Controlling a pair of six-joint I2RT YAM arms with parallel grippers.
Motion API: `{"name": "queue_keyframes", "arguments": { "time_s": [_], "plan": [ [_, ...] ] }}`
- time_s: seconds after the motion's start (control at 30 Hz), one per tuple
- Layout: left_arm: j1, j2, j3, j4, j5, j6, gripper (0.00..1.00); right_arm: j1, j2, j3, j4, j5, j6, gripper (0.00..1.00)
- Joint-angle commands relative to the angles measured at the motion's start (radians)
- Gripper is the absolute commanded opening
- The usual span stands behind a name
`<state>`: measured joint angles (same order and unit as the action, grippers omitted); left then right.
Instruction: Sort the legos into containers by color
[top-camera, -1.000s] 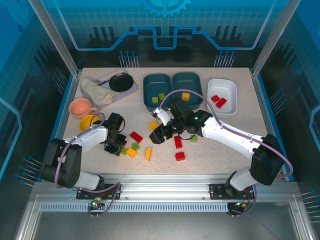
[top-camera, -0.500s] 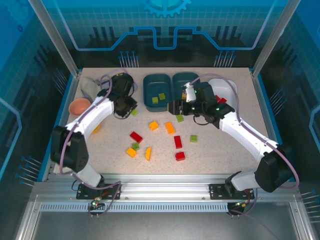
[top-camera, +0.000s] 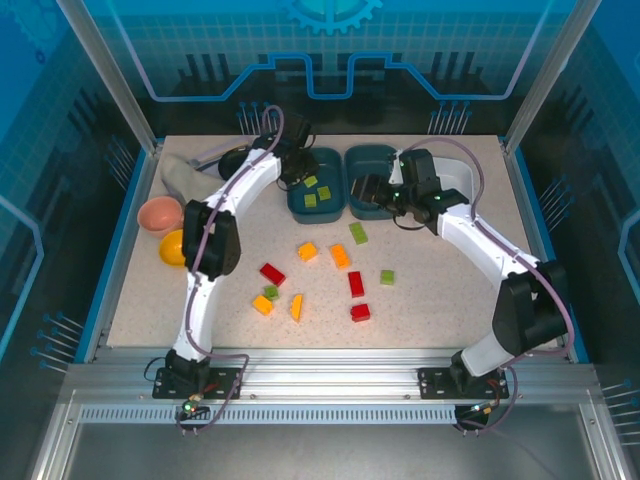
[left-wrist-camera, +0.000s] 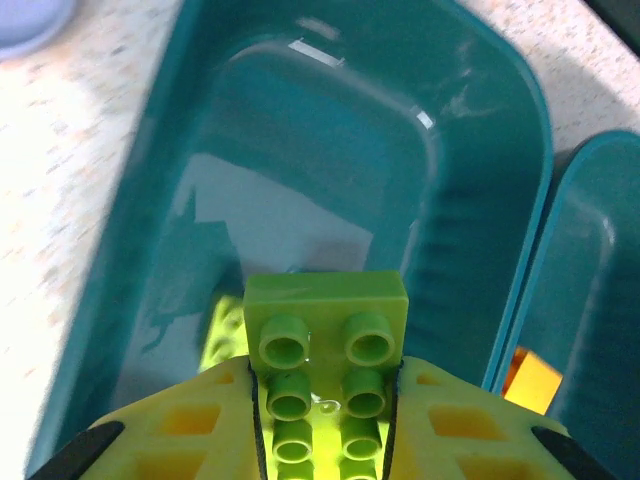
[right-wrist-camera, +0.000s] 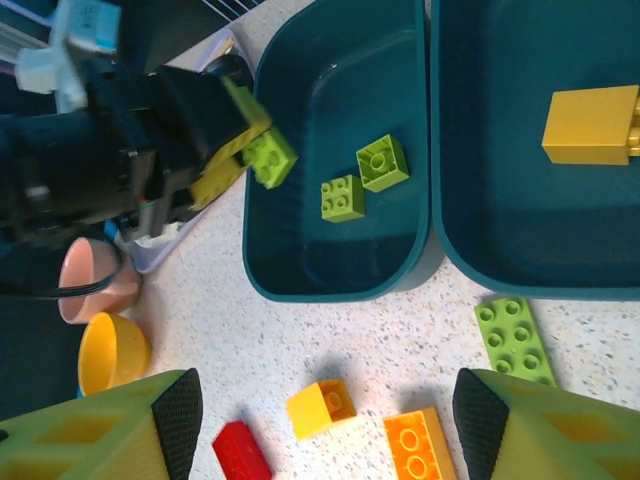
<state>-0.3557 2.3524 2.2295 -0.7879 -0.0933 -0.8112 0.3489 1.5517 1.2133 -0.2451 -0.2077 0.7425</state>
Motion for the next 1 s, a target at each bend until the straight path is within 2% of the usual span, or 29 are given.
{"name": "queue_keyframes", "arguments": {
  "time_s": [0.0,0.17,0.33,0.43,0.57,0.73,0.87,0.97],
  "plan": [
    [0.003,0.105,0.135,-0.042,-0.011,0.065,0.3,-0.025,0.023,0.029,0.068,-0.051,0.056,0.7],
    [0.012,0.195,0.195,0.018,0.007,0.047,0.31,-0.038,0.048,0.061,0.069,-0.064,0.064,0.7],
    [0.018,0.266,0.278,-0.015,0.033,0.027,0.35,-0.038,0.049,0.084,-0.074,-0.02,-0.009,0.7],
    [0.018,0.263,0.282,-0.009,0.054,0.024,0.44,-0.037,0.032,0.072,-0.18,0.04,-0.077,0.7],
    [0.015,0.224,0.284,-0.002,0.074,0.027,0.59,-0.036,-0.02,0.018,-0.225,0.091,-0.13,0.7],
    [0.011,0.141,0.28,-0.027,0.074,0.014,0.67,-0.021,-0.066,-0.021,-0.277,0.147,-0.192,0.69],
    [0.006,0.041,0.231,-0.073,0.071,-0.009,0.68,0.059,-0.053,0.007,-0.352,0.206,-0.296,0.68],
    [0.006,-0.09,0.065,-0.077,0.063,-0.034,0.68,0.162,-0.021,0.031,-0.39,0.236,-0.369,0.67]
  ]
}}
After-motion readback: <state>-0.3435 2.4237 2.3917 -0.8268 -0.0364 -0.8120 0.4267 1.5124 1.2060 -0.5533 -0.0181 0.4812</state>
